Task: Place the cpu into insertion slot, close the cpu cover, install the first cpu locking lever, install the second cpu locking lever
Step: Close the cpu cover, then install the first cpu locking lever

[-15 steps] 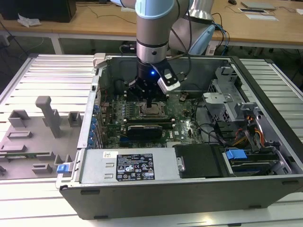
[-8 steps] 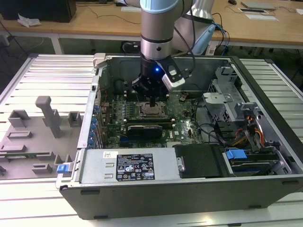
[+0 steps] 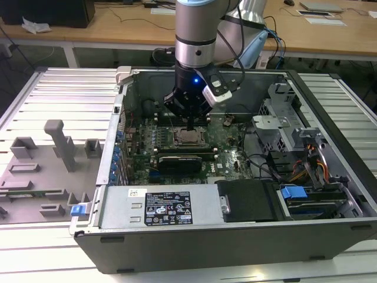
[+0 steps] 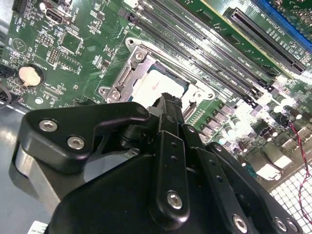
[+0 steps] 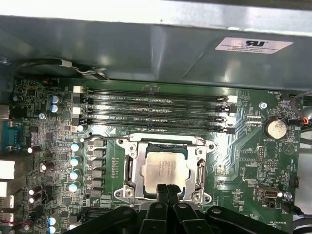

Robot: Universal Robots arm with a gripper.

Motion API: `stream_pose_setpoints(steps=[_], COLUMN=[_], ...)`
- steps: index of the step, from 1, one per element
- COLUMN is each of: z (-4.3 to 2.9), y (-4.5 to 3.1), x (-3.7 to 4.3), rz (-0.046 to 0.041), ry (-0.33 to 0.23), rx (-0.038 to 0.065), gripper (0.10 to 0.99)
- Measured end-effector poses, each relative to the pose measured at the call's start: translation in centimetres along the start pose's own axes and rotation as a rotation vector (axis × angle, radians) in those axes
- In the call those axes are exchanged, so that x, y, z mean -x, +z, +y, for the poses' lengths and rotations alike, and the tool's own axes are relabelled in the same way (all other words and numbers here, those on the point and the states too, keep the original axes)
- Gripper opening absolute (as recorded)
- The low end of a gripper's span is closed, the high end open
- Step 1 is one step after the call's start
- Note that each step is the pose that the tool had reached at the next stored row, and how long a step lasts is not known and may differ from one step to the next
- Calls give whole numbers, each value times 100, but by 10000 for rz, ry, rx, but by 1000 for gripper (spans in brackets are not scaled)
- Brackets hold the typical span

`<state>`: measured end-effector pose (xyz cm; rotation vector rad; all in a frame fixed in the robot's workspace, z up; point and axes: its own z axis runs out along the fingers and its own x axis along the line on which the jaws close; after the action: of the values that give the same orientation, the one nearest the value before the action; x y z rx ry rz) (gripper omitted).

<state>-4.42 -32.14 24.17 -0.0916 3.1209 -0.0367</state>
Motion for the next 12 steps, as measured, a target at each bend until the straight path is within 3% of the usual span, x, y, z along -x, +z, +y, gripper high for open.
stream_pose_setpoints(steps=[12], z=[0], y=[0], x=[0], rz=[0], ry=[0], rx=[0], gripper=[106])
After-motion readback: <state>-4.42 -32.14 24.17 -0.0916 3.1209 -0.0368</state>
